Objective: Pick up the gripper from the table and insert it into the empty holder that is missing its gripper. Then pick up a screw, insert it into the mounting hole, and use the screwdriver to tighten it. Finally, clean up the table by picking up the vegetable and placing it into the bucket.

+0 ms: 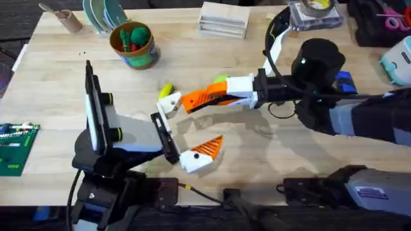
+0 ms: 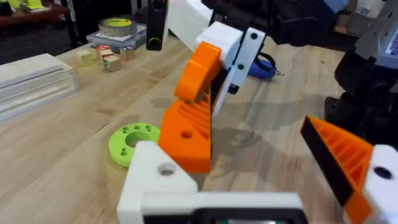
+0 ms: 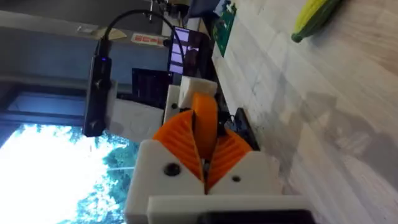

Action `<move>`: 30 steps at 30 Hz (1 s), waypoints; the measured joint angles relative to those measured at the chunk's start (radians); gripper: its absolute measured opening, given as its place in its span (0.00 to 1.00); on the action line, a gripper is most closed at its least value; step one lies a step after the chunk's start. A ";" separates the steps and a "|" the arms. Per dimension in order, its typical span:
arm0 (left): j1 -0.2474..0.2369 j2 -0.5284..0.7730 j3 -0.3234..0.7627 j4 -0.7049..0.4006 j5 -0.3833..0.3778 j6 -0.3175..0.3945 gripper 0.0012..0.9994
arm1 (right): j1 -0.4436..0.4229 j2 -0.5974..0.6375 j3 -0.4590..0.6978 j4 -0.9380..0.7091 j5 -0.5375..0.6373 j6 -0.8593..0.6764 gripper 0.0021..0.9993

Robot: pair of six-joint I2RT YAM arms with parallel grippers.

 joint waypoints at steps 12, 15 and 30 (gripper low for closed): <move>0.000 0.000 0.000 0.000 0.000 0.000 0.99 | 0.042 0.007 0.000 0.037 0.016 0.013 0.01; 0.000 0.000 0.000 0.000 -0.005 -0.010 0.99 | 0.061 0.042 0.000 0.076 0.041 0.015 0.01; 0.010 0.000 0.000 0.003 -0.045 -0.027 0.99 | 0.176 0.160 0.102 0.102 0.161 0.022 0.01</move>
